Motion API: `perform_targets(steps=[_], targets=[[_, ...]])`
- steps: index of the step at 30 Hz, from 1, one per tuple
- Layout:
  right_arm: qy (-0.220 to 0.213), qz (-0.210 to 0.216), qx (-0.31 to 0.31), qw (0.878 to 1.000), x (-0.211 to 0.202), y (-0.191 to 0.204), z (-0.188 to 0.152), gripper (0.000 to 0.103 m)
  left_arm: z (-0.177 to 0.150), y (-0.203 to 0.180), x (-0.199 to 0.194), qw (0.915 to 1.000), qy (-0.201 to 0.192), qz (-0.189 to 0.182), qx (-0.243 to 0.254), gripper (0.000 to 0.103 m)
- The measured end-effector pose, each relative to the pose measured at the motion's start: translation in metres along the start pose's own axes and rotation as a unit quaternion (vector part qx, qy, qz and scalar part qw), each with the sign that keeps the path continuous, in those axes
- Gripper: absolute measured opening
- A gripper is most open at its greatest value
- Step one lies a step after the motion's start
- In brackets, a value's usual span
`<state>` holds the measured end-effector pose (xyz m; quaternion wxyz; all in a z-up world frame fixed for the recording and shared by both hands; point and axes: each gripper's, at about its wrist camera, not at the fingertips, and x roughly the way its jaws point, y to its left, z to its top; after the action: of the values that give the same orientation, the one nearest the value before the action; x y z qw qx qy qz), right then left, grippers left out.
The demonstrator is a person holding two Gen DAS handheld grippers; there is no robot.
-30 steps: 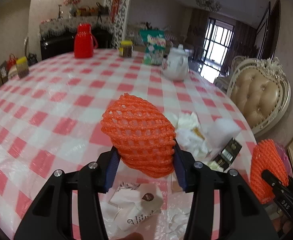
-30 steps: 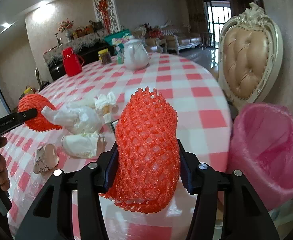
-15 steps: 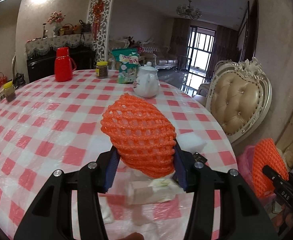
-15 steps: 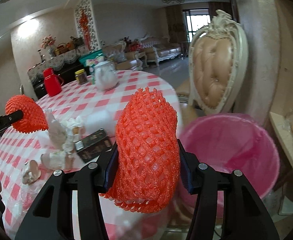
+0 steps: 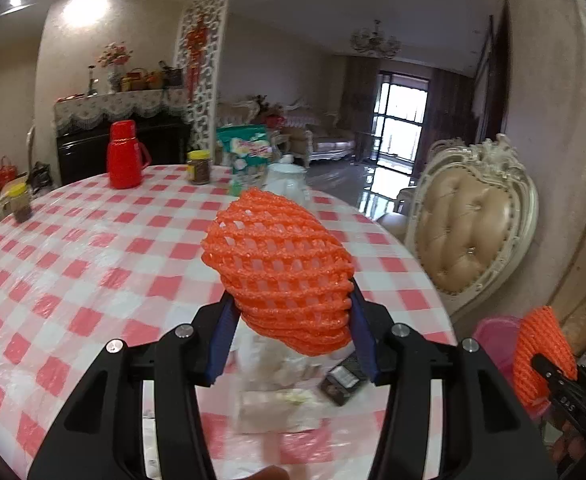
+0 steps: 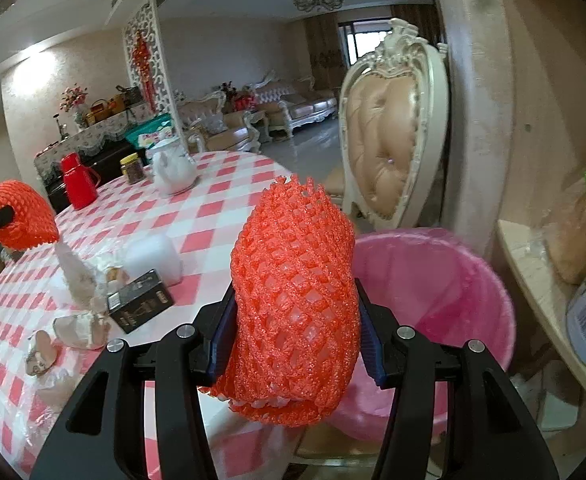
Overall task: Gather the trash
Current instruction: 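Carry both orange nets to the pink bin and open both tools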
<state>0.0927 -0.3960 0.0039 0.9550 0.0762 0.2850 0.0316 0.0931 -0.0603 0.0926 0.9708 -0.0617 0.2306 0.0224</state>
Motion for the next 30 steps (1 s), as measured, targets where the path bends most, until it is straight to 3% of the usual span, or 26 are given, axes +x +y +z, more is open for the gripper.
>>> perform_targets(steps=[7,9,17,23,30], targets=[[-0.001,-0.04,0.011,0.999,-0.003,-0.034,0.002,0.051,-0.007,-0.054,0.007,0.997,0.011,-0.075,0.019,0.051],[0.0,-0.051,0.015,0.999,-0.003,-0.044,0.003,0.051,-0.011,-0.077,0.013,0.9929,0.022,-0.114,0.025,0.051],[0.012,-0.083,0.025,0.996,-0.001,-0.079,0.0,0.051,-0.03,-0.161,0.039,0.9744,0.055,-0.21,0.057,0.051],[0.022,-0.096,0.029,0.995,0.002,-0.093,-0.003,0.052,-0.047,-0.211,0.061,0.961,0.088,-0.251,0.076,0.052],[0.026,-0.098,0.03,0.994,0.004,-0.1,-0.004,0.052,-0.059,-0.228,0.081,0.9498,0.125,-0.279,0.065,0.053]])
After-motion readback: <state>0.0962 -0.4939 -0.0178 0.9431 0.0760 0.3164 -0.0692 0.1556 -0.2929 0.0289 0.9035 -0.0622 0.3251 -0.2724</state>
